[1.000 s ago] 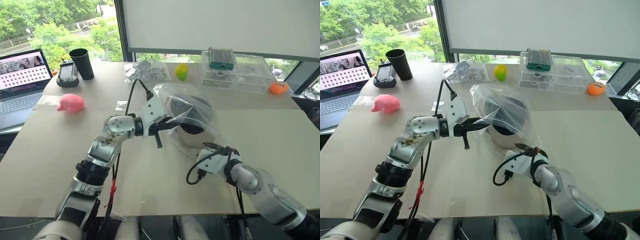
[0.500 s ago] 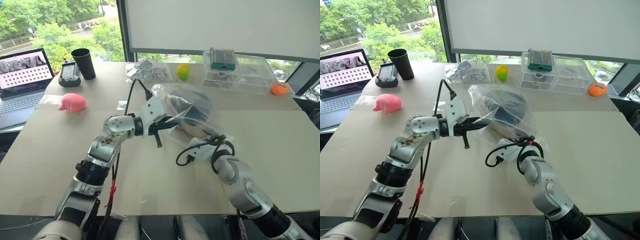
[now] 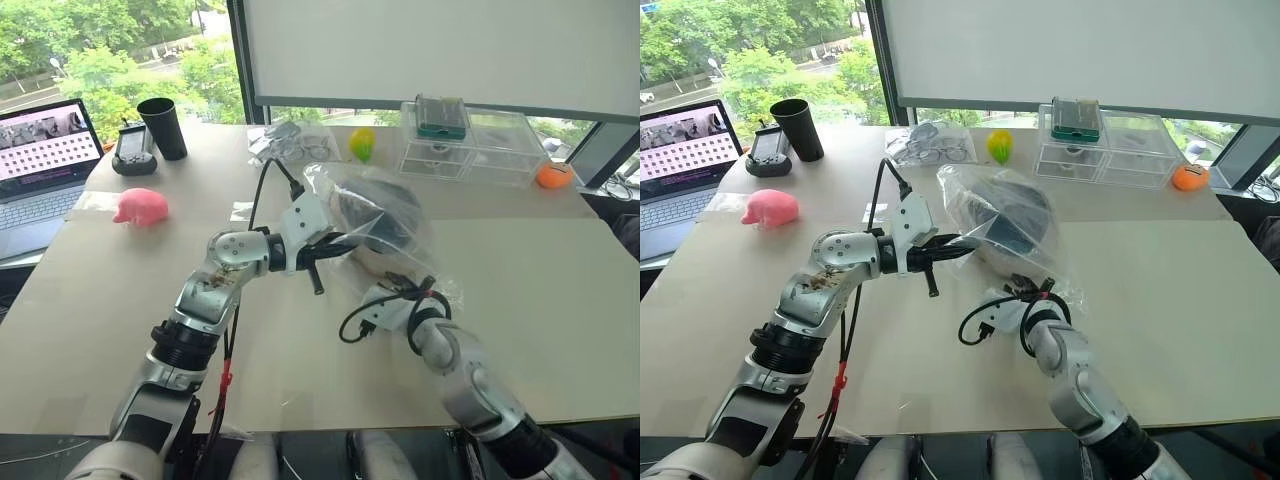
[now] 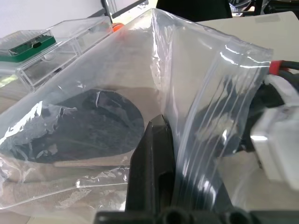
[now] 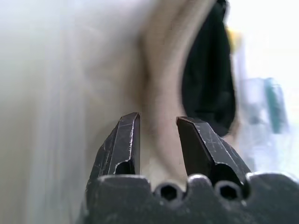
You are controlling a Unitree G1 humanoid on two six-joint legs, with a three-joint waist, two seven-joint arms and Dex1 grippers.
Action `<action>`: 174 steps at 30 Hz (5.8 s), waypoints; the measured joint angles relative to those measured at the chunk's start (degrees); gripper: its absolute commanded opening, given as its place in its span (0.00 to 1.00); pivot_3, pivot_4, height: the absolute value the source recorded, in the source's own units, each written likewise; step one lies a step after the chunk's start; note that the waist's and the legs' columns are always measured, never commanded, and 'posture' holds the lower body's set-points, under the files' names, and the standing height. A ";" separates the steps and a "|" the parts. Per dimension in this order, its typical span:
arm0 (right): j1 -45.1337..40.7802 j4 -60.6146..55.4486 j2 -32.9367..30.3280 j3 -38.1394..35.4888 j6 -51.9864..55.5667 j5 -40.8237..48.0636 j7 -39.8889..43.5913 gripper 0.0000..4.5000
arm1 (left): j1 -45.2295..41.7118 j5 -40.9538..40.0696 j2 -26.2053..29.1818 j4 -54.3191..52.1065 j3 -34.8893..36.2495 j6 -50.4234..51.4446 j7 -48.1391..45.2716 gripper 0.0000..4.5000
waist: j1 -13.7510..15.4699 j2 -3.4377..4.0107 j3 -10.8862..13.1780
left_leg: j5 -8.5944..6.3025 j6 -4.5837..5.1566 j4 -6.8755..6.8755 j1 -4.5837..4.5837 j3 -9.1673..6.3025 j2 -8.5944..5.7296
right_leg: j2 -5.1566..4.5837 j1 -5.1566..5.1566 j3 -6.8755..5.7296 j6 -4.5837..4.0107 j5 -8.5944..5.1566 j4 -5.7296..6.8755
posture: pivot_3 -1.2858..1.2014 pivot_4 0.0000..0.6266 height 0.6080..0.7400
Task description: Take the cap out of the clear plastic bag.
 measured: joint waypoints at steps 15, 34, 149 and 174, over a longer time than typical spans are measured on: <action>-3.61 9.31 4.52 -1.39 -5.22 -2.42 -3.55 0.99 | -0.01 0.00 0.18 0.03 0.05 0.06 0.43 0.00 | -1.03 0.00 -0.01 | 0.00 0.00 0.00 0.05 -0.01 0.00 | 0.00 0.05 0.01 -0.02 0.02 0.02 | 0.52 0.24 1.00; -7.21 18.34 8.82 -2.54 -9.44 -2.34 -7.57 0.02 | 0.00 -0.01 0.34 -0.10 0.08 0.44 1.20 0.00 | -1.55 0.02 -0.02 | 0.00 0.00 -0.01 0.10 -0.02 0.01 | 0.00 0.07 0.02 -0.06 0.04 0.06 | 0.52 0.24 1.00; 4.30 -42.36 -25.36 -65.18 40.74 82.75 58.05 0.02 | 1.45 4.79 -3.00 5.64 -1.60 2.49 8.72 0.00 | 0.34 -0.01 0.00 | 0.00 -0.02 -0.02 0.07 -0.08 -0.05 | -0.02 0.12 -0.04 0.28 -0.20 0.01 | 0.52 0.24 1.00; -1.48 -18.73 -20.14 -61.87 11.94 145.17 -3.61 0.02 | 1.49 4.77 -2.89 5.59 -1.57 2.93 9.06 0.00 | -0.09 0.00 -0.01 | 0.01 0.00 -0.04 0.07 -0.07 -0.04 | -0.02 0.17 0.04 0.37 -0.17 -0.01 | 0.52 0.24 1.00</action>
